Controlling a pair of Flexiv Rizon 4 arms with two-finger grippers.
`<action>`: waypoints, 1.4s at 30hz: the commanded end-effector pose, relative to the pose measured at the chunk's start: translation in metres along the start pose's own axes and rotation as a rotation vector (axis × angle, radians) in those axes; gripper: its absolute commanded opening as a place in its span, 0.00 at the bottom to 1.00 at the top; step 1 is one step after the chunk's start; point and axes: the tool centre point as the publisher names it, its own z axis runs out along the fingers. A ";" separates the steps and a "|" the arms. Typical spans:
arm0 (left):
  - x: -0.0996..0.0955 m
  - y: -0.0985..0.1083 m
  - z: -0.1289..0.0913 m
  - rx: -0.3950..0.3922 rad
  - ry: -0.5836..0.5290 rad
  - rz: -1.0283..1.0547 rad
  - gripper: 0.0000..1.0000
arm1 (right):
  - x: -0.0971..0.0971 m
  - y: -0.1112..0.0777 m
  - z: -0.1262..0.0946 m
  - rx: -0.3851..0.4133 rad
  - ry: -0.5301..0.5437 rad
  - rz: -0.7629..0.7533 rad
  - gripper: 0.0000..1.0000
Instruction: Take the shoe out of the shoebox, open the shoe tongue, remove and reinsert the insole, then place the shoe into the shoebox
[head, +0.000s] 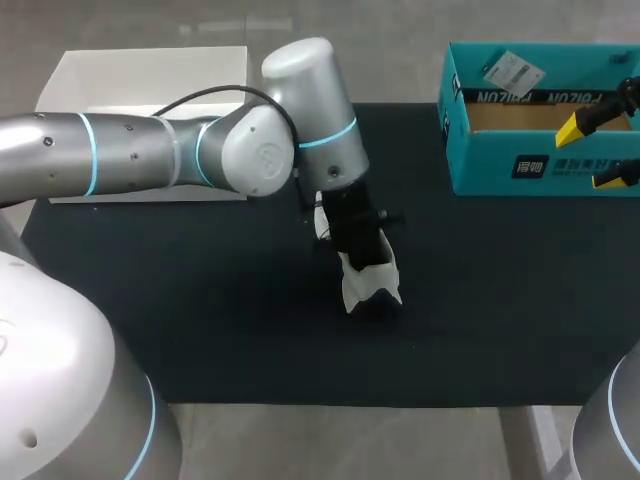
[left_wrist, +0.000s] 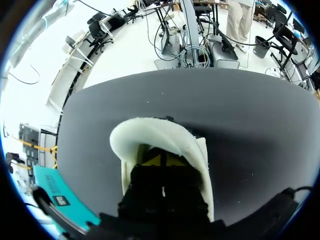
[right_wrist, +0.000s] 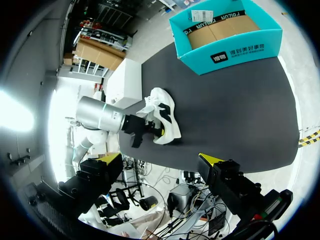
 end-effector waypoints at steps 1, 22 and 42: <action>0.008 -0.010 -0.009 -0.009 0.003 0.005 0.00 | 0.000 0.000 0.001 -0.001 -0.002 0.002 1.00; 0.006 -0.001 0.011 0.042 0.015 -0.007 0.00 | 0.000 0.000 0.001 -0.001 -0.002 0.002 1.00; 0.005 0.023 0.019 -0.083 0.038 -0.010 0.00 | 0.000 0.000 0.001 -0.001 -0.002 0.002 1.00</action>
